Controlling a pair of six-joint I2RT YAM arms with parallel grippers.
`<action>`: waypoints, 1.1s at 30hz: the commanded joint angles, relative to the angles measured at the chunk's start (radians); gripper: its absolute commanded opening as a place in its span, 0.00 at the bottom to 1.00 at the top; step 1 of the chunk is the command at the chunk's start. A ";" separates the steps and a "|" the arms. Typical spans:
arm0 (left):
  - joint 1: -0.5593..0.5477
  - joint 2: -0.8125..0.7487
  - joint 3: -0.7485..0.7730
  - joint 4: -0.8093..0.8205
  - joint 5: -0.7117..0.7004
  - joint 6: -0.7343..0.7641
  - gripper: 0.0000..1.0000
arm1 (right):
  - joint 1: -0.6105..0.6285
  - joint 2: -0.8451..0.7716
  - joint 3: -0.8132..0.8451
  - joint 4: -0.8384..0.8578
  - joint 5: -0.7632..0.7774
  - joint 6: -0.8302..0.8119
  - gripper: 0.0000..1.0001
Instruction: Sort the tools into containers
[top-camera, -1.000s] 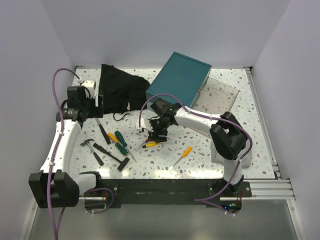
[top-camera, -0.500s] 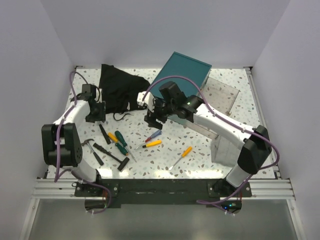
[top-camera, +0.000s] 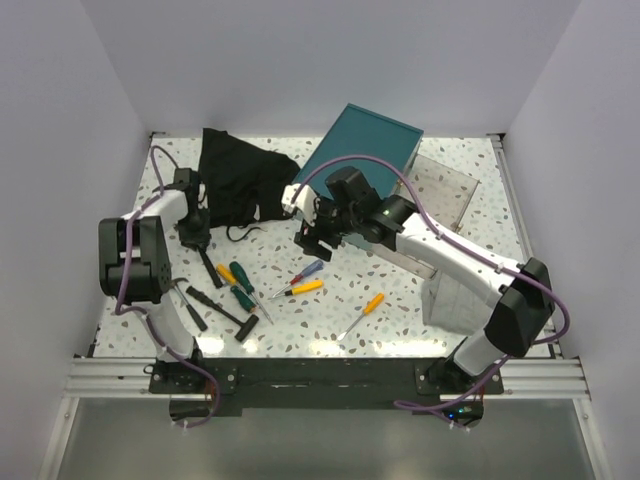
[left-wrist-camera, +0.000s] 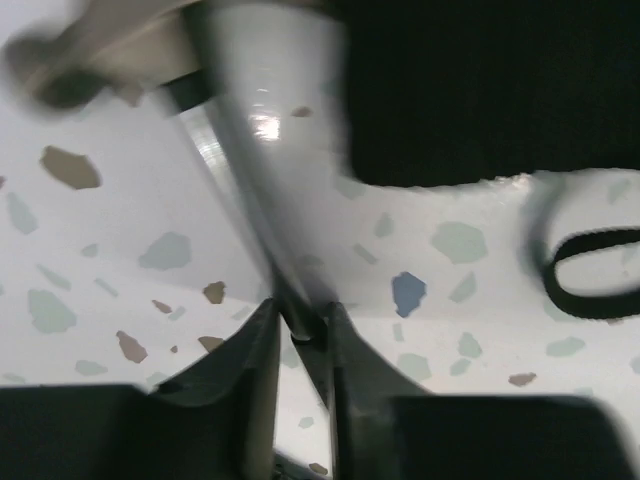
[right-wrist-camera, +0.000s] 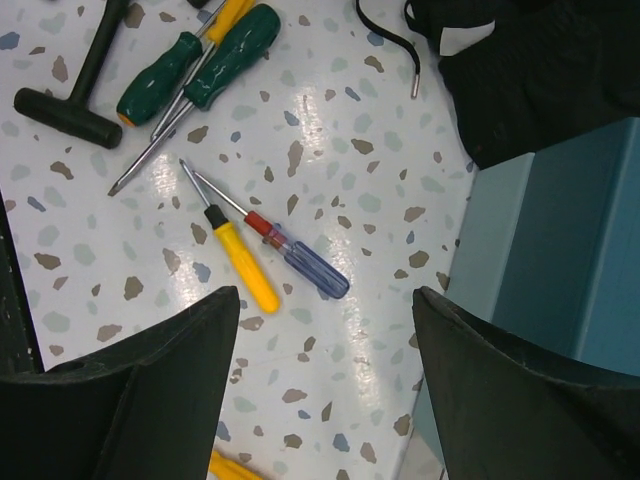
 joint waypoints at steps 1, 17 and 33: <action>0.019 0.016 -0.009 -0.002 0.023 -0.011 0.10 | -0.008 -0.065 -0.004 0.018 0.027 0.024 0.74; 0.024 -0.531 0.066 0.082 0.446 0.031 0.00 | -0.202 -0.188 0.082 0.087 0.117 0.186 0.77; -0.529 -0.219 0.580 0.403 0.732 -0.181 0.00 | -0.694 -0.266 0.021 0.090 0.651 0.606 0.93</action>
